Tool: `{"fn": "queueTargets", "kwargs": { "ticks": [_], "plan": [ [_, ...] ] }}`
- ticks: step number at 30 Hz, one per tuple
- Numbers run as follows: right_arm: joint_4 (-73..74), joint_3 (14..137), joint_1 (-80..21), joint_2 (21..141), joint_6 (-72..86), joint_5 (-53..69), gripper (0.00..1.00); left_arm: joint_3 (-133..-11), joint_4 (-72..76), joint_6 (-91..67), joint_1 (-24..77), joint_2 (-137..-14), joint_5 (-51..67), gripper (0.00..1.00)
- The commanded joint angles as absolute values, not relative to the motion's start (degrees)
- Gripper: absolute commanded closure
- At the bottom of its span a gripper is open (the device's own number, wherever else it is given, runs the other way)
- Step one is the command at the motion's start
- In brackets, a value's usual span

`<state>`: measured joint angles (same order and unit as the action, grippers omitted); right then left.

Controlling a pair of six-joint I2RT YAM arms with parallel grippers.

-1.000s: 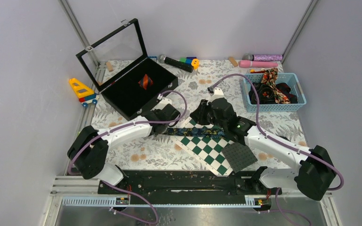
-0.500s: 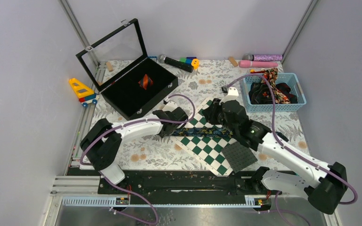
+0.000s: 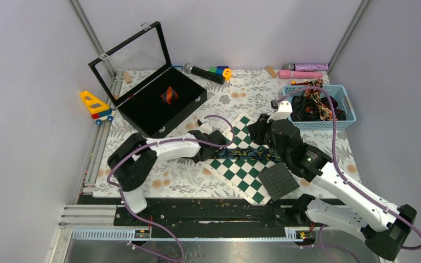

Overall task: Roll the ties
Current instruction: Roll the tie at the center of the board.

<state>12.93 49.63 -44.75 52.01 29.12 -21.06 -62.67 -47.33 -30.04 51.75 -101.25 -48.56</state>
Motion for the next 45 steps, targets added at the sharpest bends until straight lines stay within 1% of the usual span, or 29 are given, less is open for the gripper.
{"fn": "queueTargets", "kwargs": {
  "ticks": [1,7,36,45],
  "plan": [
    [13.29,51.63,-44.36,51.07,27.62,-23.66,0.71,-65.12,-48.77,-30.53,52.59,-102.58,-51.68,1.00],
    [13.71,51.86,-44.35,51.11,27.69,-22.81,0.71,-66.14,-50.92,-31.88,53.86,-104.72,-53.67,1.00],
    [13.76,51.97,-44.37,51.10,27.42,-21.45,0.70,-71.14,-58.00,-35.07,57.36,-113.47,-54.99,1.00],
    [13.74,51.62,-44.31,51.02,27.80,-21.40,0.70,-72.45,-59.06,-35.79,58.44,-114.42,-55.33,1.00]
  ]
}}
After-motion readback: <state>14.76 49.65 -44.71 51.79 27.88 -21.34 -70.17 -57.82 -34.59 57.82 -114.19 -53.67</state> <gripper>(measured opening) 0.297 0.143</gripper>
